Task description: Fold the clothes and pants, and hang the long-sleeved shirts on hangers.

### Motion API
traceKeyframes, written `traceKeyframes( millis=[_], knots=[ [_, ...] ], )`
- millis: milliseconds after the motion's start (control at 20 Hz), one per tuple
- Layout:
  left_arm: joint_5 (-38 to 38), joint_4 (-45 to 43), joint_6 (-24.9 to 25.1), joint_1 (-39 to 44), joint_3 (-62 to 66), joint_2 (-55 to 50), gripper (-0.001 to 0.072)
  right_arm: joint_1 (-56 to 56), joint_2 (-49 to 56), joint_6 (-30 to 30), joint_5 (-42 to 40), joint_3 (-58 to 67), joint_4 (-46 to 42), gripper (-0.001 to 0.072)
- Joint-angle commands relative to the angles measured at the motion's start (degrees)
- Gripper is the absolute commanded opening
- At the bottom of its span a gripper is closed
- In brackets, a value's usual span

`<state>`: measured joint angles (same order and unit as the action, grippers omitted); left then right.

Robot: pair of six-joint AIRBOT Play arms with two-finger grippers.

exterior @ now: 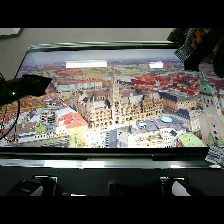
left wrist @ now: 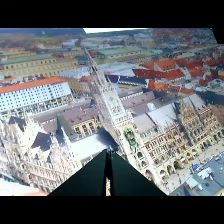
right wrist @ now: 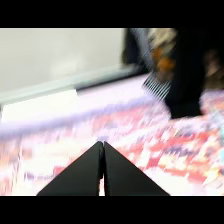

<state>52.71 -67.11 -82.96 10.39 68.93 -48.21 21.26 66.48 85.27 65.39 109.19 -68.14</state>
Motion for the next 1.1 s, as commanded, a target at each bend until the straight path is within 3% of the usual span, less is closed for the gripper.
traceKeyframes(
  millis=[0, 250, 400, 1050],
  knots=[
    [5.62, -5.73, -0.04, -0.04, -0.42, 0.76, 0.0021, -15.65, 0.76, -6.25, 8.94, -7.08, -8.55, 0.0028],
    [6.71, -12.39, -0.44, -0.07, -6.64, 5.27, 0.0021, -25.62, -5.16, -4.7, 9.7, -27.78, -11.43, 0.0028],
    [6.64, -18.1, -7.21, -0.07, -7.61, 6.56, 0.0022, -29.46, -7.87, -1.49, 9.53, -35.5, -11.65, 0.0029],
    [6.21, -18.64, -7.08, -0.04, -7.63, 6.78, 0.0023, -29.62, -7.85, -1.51, 9.27, -36.11, -11.82, 0.003]
  ],
)
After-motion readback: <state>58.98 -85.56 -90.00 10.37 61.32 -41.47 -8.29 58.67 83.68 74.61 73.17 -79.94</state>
